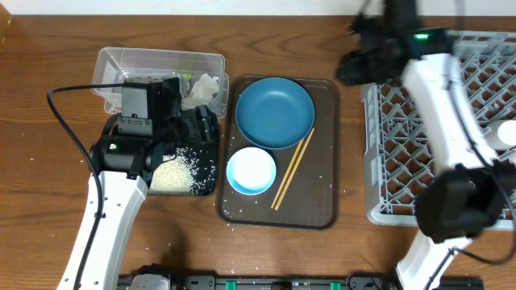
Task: Sort waste into correct bins and load items into the dishwasher rack
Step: 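Grasp the blue plate with the right gripper and lift it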
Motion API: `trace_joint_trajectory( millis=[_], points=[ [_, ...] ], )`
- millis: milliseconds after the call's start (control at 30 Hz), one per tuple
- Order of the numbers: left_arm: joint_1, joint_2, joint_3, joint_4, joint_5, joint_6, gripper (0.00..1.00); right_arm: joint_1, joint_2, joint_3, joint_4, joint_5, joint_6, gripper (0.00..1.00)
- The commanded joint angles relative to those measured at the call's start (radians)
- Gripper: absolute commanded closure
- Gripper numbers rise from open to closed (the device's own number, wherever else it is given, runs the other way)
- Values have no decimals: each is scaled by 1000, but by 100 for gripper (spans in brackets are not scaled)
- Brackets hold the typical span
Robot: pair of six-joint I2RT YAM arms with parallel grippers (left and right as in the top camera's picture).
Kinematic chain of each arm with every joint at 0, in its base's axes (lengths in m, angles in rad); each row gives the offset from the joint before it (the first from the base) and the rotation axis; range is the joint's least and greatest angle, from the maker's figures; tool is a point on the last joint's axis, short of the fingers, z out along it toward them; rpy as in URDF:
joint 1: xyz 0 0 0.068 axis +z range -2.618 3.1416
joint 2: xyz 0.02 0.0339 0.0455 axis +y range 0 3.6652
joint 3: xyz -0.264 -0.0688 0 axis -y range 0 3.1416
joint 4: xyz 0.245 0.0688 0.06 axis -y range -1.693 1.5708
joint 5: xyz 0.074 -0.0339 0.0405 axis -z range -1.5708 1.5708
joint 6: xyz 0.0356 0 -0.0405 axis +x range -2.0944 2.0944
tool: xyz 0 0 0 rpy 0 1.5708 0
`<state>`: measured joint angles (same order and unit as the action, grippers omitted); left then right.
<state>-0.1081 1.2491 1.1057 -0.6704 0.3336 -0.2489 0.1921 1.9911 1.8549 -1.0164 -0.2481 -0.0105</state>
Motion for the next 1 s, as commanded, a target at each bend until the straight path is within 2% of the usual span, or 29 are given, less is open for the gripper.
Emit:
trace_joint_trajectory(
  millis=[0,133,200,333,500,733,867,967],
  points=[
    [0,6,5,-11,-7,16,26,64,92,-12,11,73,78,52],
    [0,6,5,-18,-7,16,26,106,185,-12,32,119,128,55],
    [0,6,5,-21,-7,16,26,117,223,-12,47,129,146,60],
    [0,6,5,-25,-7,16,26,122,271,-12,80,129,165,82],
    [0,6,5,-25,-6,16,26,122,281,-12,113,129,167,99],
    [0,6,5,-25,-6,16,26,100,251,6,123,130,167,99],
    [0,6,5,-25,-6,16,27,39,155,40,126,191,162,99],
    [0,6,5,-25,-6,16,26,-14,53,50,154,274,88,99]
  ],
)
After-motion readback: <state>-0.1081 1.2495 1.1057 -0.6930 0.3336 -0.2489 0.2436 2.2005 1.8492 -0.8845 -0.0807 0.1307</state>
